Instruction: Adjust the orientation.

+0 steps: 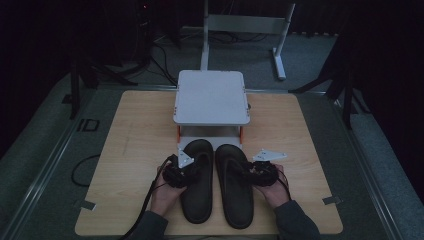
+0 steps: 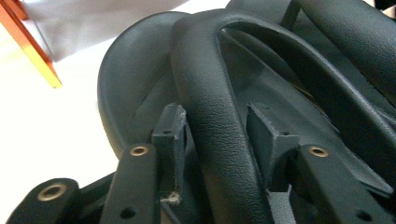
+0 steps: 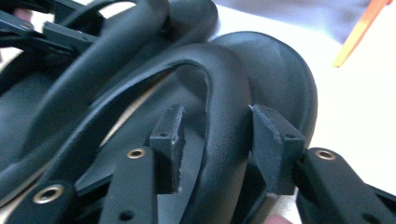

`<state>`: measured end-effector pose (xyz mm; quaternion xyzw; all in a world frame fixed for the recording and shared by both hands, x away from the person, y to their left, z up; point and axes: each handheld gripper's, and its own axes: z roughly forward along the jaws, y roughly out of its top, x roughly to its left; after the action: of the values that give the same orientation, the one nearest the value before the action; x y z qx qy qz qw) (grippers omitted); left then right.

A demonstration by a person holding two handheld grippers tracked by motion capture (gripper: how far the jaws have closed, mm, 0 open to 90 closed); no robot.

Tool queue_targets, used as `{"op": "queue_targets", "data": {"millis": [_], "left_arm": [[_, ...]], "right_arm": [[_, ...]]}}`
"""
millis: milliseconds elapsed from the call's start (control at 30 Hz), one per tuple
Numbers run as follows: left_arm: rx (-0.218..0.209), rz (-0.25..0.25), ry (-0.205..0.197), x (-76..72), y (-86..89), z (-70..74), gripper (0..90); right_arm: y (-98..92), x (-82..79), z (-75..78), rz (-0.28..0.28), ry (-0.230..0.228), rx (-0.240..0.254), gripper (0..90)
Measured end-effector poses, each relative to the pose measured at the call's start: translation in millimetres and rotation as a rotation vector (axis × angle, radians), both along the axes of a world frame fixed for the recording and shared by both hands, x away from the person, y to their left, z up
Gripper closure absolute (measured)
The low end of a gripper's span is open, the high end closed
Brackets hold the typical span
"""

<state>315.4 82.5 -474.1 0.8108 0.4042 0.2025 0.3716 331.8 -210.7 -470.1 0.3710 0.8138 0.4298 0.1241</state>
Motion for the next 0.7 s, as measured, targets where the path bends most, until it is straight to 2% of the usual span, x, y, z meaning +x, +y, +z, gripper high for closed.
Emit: {"op": "queue_targets", "data": {"millis": [67, 167, 233, 500, 700], "left_arm": [[-0.004, 0.002, 0.001, 0.4, 0.9, 0.3, 60.5], [0.005, -0.001, -0.001, 0.1, 1.1, 0.4, 61.4], [0.006, 0.002, -0.002, 0.1, 1.2, 0.5, 61.5], [0.003, 0.003, -0.004, 0.0, 1.6, 0.4, 61.5], [0.008, 0.0, -0.008, 0.0, 1.4, 0.1, 61.4]], "right_arm": [[1.6, 2.7, -1.7, -0.017, 0.019, -0.006, 64.3], [4.0, 3.1, -0.6, -0.025, 0.029, 0.003, 67.8], [6.5, 2.7, 0.4, -0.044, 0.021, -0.002, 68.5], [9.7, 10.9, 3.0, -0.117, 0.017, 0.037, 69.2], [13.8, 18.4, 0.7, -0.159, 0.032, 0.065, 69.2]]}}
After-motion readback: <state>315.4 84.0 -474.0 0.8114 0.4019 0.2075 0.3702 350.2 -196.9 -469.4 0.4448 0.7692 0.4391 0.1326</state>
